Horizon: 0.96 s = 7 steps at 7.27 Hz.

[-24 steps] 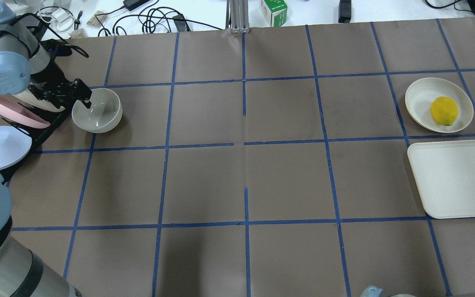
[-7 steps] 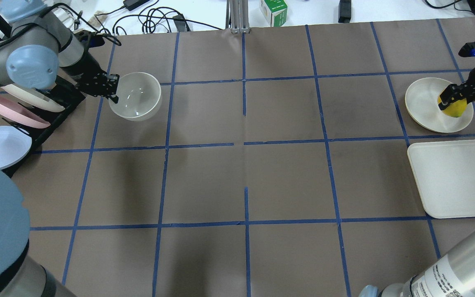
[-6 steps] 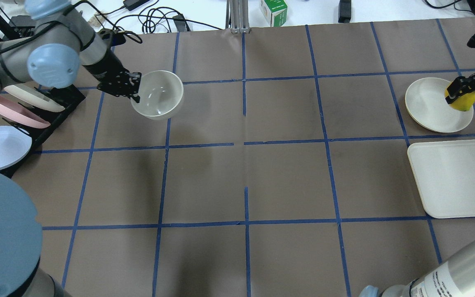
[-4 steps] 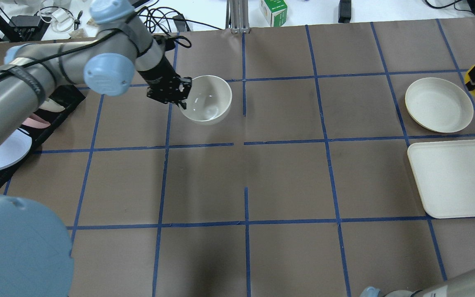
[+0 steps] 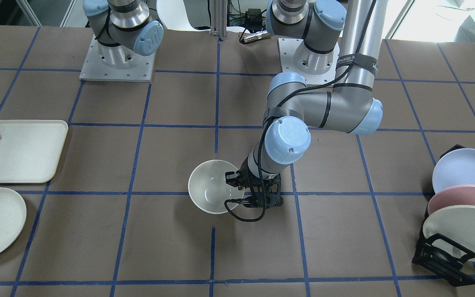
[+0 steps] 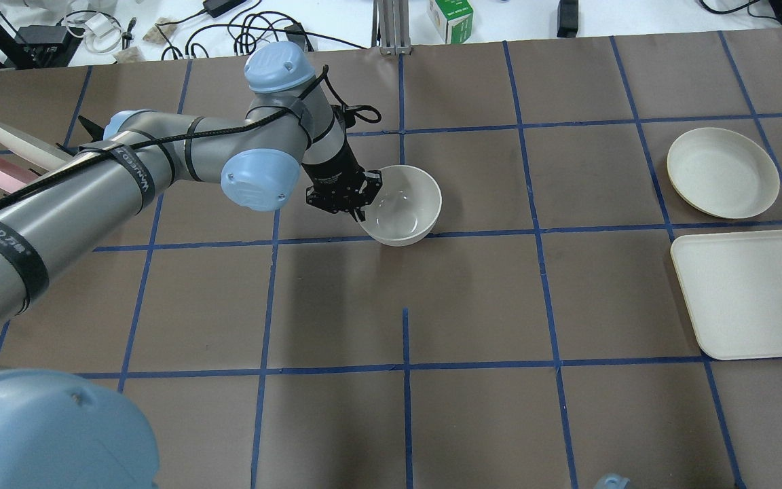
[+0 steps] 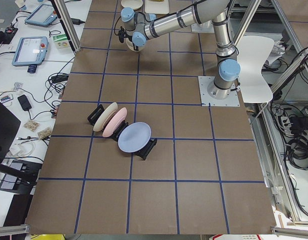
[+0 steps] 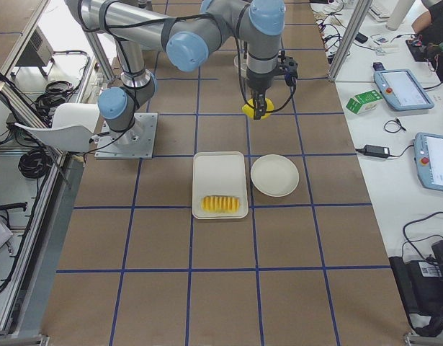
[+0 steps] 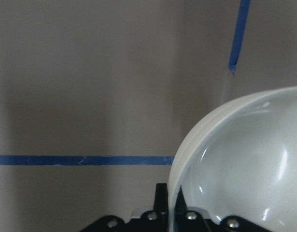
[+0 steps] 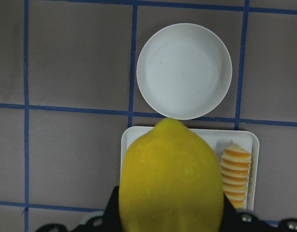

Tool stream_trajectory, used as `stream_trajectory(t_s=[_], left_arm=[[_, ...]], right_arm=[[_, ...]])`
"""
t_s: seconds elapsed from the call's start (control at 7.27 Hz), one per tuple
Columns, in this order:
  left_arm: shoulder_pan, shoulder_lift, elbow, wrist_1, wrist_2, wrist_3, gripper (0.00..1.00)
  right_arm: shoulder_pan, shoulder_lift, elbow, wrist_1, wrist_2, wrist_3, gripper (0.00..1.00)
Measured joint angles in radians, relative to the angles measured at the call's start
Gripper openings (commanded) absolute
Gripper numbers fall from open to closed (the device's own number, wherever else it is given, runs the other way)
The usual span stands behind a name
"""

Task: Place bowl and put lemon in it

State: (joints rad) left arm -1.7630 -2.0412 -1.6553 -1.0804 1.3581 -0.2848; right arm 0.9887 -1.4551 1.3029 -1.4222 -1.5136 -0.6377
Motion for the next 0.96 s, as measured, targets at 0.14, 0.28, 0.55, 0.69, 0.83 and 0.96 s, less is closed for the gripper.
stream_trajectory(t_s=[0.14,0.28,0.55,0.69,0.83,0.96], left_arm=[[-0.001,-0.008,-0.007,0.019,0.001,0.001,0.5],[-0.001,-0.021,-0.011,0.036,0.009,0.002,0.99],[-0.006,-0.031,-0.01,0.069,0.036,0.005,1.0],[-0.01,-0.011,-0.003,0.073,0.04,0.007,1.0],[-0.005,0.02,0.009,0.065,0.042,0.023,1.0],[0.019,0.062,0.026,0.021,0.052,0.079,1.0]], right_arm=[[0.029,0.003,-0.013,0.026,0.002,0.039,0.12],[0.098,0.007,-0.015,0.035,-0.001,0.117,0.12],[0.3,0.009,-0.015,0.036,-0.001,0.337,0.1],[0.41,0.014,-0.015,0.031,-0.001,0.469,0.09],[0.506,0.022,-0.015,0.025,0.0,0.587,0.1],[0.589,0.03,-0.014,0.011,0.001,0.696,0.1]])
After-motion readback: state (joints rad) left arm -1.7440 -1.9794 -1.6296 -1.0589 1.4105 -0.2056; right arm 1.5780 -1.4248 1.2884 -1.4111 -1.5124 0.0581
